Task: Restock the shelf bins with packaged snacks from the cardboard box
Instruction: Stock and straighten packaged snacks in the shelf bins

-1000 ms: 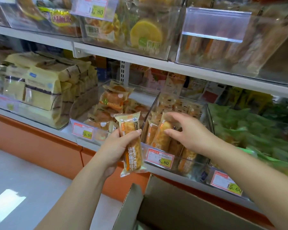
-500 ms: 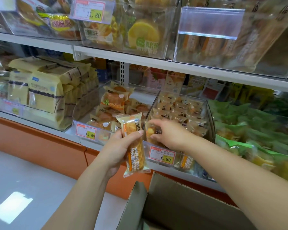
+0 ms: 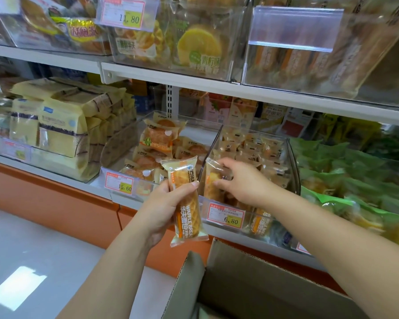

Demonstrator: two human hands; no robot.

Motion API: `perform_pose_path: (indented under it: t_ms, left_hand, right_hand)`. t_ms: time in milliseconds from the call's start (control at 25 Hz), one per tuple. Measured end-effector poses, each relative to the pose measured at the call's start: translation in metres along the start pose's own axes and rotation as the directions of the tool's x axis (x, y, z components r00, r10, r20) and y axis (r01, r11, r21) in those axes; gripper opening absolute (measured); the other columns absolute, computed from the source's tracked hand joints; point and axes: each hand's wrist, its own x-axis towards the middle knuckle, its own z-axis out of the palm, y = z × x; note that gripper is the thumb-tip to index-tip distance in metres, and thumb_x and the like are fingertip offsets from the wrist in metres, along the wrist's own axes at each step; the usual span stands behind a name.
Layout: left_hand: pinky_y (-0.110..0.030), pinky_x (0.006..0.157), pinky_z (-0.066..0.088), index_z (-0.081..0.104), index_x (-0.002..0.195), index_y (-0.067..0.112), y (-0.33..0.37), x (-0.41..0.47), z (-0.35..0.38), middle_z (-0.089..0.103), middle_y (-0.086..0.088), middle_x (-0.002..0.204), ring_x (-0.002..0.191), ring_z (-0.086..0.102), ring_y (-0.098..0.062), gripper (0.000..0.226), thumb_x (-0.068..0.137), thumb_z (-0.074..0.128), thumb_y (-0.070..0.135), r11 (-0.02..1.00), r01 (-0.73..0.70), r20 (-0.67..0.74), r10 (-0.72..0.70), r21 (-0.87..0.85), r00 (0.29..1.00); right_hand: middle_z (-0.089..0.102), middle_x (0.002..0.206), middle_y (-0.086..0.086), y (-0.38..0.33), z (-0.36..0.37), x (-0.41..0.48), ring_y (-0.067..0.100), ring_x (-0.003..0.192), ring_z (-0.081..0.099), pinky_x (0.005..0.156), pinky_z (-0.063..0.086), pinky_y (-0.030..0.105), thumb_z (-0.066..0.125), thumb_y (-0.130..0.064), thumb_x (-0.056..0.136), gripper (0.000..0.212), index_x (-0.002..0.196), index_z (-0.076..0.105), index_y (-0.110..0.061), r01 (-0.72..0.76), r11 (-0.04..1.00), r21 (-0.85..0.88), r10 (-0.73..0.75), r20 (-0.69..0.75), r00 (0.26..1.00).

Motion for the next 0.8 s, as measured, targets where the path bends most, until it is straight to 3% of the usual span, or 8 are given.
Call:
perform_pose_path:
  t_ms: [160, 280, 400, 440, 520, 640, 720, 800]
  left_hand:
    - [-0.037, 0.074, 0.053, 0.063, 0.115, 0.019, 0.005, -0.002, 0.0, 0.073, -0.01, 0.103, 0.095, 0.069, -0.025, 0.034, 0.085, 0.07, 0.034, 1.0, -0.002, 0.006, 0.002, 0.006, 1.0]
    - [-0.036, 0.074, 0.053, 0.066, 0.112, 0.021, 0.008, -0.007, 0.002, 0.075, -0.005, 0.099, 0.093, 0.07, -0.022, 0.033, 0.083, 0.071, 0.036, 0.998, -0.027, 0.025, 0.025, 0.062, 0.999]
    - [-0.042, 0.084, 0.056, 0.07, 0.108, 0.021, 0.014, -0.009, 0.005, 0.076, -0.003, 0.101, 0.097, 0.071, -0.024, 0.037, 0.078, 0.077, 0.042, 0.987, -0.082, 0.073, 0.072, 0.138, 0.995]
    - [-0.043, 0.086, 0.056, 0.071, 0.104, 0.021, 0.017, -0.01, 0.007, 0.076, -0.003, 0.1, 0.097, 0.071, -0.023, 0.038, 0.075, 0.078, 0.044, 0.98, -0.103, 0.088, 0.089, 0.171, 0.992]
    - [-0.041, 0.086, 0.056, 0.073, 0.098, 0.022, 0.024, -0.012, 0.019, 0.076, 0.0, 0.095, 0.093, 0.072, -0.019, 0.032, 0.075, 0.078, 0.043, 0.95, -0.168, 0.124, 0.14, 0.262, 0.982]
    - [-0.041, 0.089, 0.057, 0.073, 0.103, 0.027, 0.032, -0.01, 0.042, 0.075, 0.005, 0.097, 0.093, 0.07, -0.012, 0.032, 0.076, 0.079, 0.042, 0.875, -0.298, 0.182, 0.245, 0.381, 0.952]
    - [-0.036, 0.092, 0.055, 0.066, 0.117, 0.029, 0.039, -0.003, 0.051, 0.071, 0.01, 0.107, 0.1, 0.066, -0.007, 0.046, 0.076, 0.079, 0.043, 0.839, -0.376, 0.134, 0.353, 0.393, 0.926]
    - [-0.035, 0.099, 0.049, 0.062, 0.123, 0.029, 0.043, 0.01, 0.048, 0.064, 0.012, 0.118, 0.111, 0.058, -0.01, 0.046, 0.081, 0.072, 0.045, 0.673, -0.458, 0.038, 0.539, 0.58, 0.841]
  right_hand:
    - [0.057, 0.136, 0.002, -0.002, 0.014, 0.002, 0.02, 0.113, 0.058, 0.093, 0.048, 0.031, 0.062, -0.031, 0.093, 0.055, 0.143, 0.04, -0.025, -0.015, 0.995, -0.094, 0.019, 0.036, 0.999]
    - [0.054, 0.139, -0.001, -0.007, 0.001, -0.004, 0.016, 0.099, 0.059, 0.081, 0.048, 0.028, 0.065, -0.037, 0.09, 0.058, 0.142, 0.041, -0.028, -0.032, 0.997, -0.075, 0.039, 0.097, 0.995]
    - [0.053, 0.139, -0.005, -0.012, -0.016, -0.023, 0.014, 0.112, 0.056, 0.088, 0.045, 0.027, 0.049, -0.045, 0.097, 0.051, 0.144, 0.038, -0.032, 0.054, 0.983, -0.174, -0.074, -0.108, 0.991]
    - [0.053, 0.137, -0.008, -0.014, -0.022, -0.033, 0.011, 0.118, 0.052, 0.09, 0.04, 0.025, 0.04, -0.045, 0.1, 0.046, 0.143, 0.04, -0.031, 0.094, 0.984, -0.148, -0.123, -0.196, 0.973]
    - [0.054, 0.13, -0.015, -0.018, -0.031, -0.049, 0.003, 0.116, 0.049, 0.09, 0.036, 0.022, 0.039, -0.048, 0.099, 0.042, 0.138, 0.046, -0.035, 0.135, 0.988, 0.072, -0.119, -0.2, 0.973]
    - [0.067, 0.108, -0.01, -0.012, -0.044, -0.058, 0.006, 0.094, 0.065, 0.078, 0.053, 0.023, 0.067, -0.04, 0.086, 0.036, 0.12, 0.057, -0.035, 0.047, 0.927, 0.373, -0.023, -0.068, 0.997]
    - [0.069, 0.101, 0.0, 0.0, -0.063, -0.058, 0.013, 0.083, 0.071, 0.069, 0.06, 0.03, 0.075, -0.026, 0.081, 0.034, 0.112, 0.06, -0.026, 0.034, 0.875, 0.482, 0.061, -0.182, 0.981]
    - [0.067, 0.102, 0.001, 0.015, -0.085, -0.061, 0.016, 0.079, 0.072, 0.063, 0.06, 0.028, 0.076, -0.02, 0.08, 0.03, 0.104, 0.059, -0.026, 0.068, 0.863, 0.501, 0.131, -0.35, 0.927]
